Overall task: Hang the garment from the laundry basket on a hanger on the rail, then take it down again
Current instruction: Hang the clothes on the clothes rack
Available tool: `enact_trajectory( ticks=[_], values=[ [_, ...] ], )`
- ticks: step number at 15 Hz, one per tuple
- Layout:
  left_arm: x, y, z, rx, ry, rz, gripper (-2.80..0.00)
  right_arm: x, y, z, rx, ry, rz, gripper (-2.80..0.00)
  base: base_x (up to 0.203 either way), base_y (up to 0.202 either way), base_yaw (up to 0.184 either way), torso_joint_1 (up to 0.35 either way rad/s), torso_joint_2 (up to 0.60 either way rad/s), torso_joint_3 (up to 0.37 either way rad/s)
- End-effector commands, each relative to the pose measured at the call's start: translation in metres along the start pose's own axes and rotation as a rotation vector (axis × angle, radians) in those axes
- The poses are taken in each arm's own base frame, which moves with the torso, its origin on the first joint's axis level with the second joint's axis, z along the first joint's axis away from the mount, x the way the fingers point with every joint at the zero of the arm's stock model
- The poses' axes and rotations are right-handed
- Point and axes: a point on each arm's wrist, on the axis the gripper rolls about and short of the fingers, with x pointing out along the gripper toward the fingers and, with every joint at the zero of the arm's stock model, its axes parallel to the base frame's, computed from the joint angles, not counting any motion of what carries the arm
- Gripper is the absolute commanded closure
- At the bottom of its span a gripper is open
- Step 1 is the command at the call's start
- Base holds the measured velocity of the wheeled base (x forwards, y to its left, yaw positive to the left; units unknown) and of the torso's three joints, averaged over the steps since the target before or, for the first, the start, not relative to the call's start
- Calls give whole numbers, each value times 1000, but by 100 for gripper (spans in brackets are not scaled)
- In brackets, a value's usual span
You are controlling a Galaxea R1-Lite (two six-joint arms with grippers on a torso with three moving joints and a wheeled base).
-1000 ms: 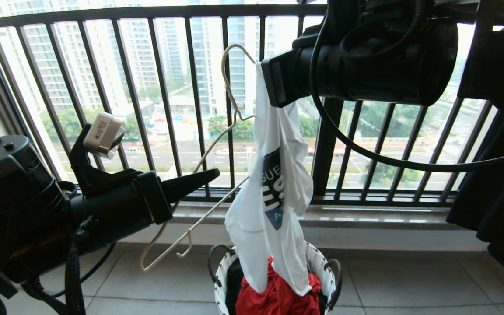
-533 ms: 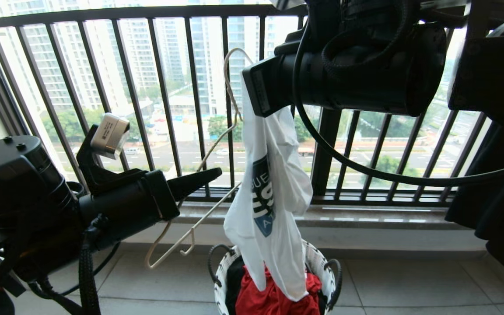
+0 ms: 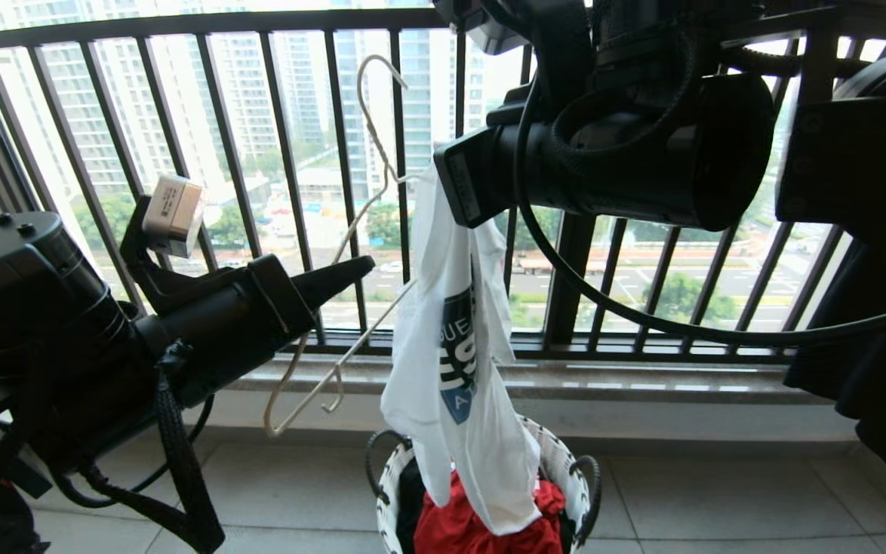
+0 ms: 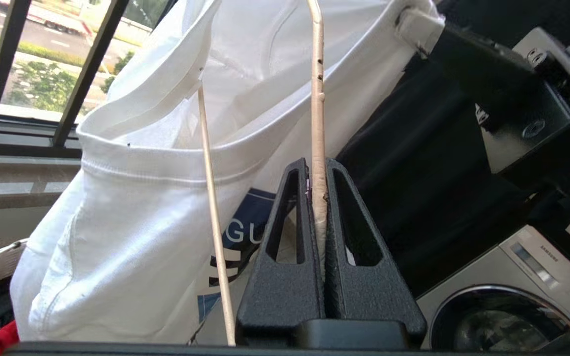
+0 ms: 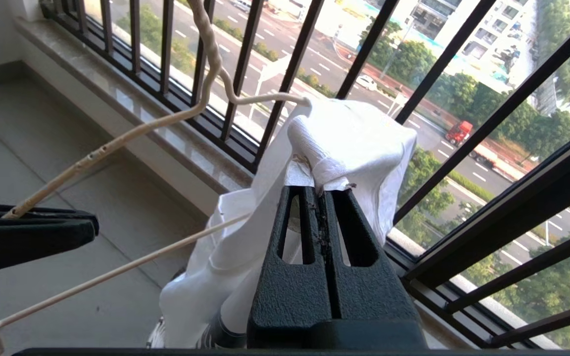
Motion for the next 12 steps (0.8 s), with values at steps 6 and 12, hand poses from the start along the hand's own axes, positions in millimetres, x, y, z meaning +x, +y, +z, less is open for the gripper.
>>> enact_trajectory(
  ticks=[6,12],
  values=[
    [-8,-4,25,1,-112,6,0,2,0,-12,-17,47,-8,0,0,0,0,0,0,0],
    [-11,-5,33,14,-143,8,0,1,-16,-10,-9,43,-57,0,0,0,0,0,0,0]
  ],
)
